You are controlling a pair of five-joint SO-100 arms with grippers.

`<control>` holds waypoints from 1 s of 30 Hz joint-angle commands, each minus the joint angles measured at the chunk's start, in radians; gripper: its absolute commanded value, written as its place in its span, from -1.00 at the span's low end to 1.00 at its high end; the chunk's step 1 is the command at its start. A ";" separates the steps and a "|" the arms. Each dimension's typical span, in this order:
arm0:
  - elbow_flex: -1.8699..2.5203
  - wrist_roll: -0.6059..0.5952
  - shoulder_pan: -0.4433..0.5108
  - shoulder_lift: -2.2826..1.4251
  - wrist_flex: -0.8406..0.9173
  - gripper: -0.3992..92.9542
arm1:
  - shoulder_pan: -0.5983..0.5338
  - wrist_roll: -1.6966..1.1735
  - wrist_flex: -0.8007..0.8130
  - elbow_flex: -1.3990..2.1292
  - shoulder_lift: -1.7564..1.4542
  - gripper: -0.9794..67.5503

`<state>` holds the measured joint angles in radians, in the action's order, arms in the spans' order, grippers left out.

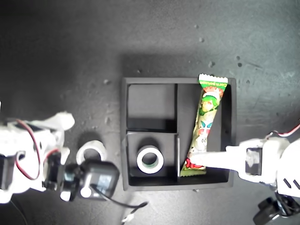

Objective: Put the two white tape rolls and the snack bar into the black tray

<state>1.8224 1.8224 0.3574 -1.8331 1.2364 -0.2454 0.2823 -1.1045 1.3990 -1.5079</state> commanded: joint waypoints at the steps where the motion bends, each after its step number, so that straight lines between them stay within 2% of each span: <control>1: -0.054 0.037 0.101 0.091 -0.135 -0.60 | 0.026 -0.135 -0.242 -0.324 -0.020 0.13; 4: -0.164 0.025 0.121 0.209 -0.138 -0.59 | 0.084 -0.083 -0.426 -0.611 -0.020 0.09; 8: -0.227 0.040 0.140 0.299 -0.138 -0.58 | 0.176 0.064 -0.680 -1.003 -0.020 -0.07; 11: -0.221 0.057 0.146 0.330 -0.160 -0.57 | 0.233 0.181 -0.696 -1.066 -0.164 -0.33; 16: -0.178 0.089 0.152 0.367 -0.209 -0.57 | 0.371 0.353 -0.695 -1.149 -0.399 -0.91; 17: -0.170 0.098 0.155 0.373 -0.216 -0.58 | 0.402 0.373 -0.695 -1.157 -0.439 -0.97; 20: -0.137 0.132 0.158 0.399 -0.235 -0.60 | 0.463 0.425 -0.695 -1.154 -0.543 -0.97; 25: -0.081 0.156 0.124 0.451 -0.249 -0.92 | 0.518 0.569 -0.695 -0.927 -0.762 -0.98; 28: -0.031 0.126 0.081 0.445 -0.275 -0.99 | 0.623 0.715 -0.664 -0.561 -1.035 -0.98; 30: 0.005 0.098 0.051 0.402 -0.275 -0.99 | 0.667 0.796 -0.518 -0.184 -1.308 -0.98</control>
<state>1.7886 1.9436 0.4433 -1.3929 0.9679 0.3620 0.9633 -1.7641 0.7286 -2.5909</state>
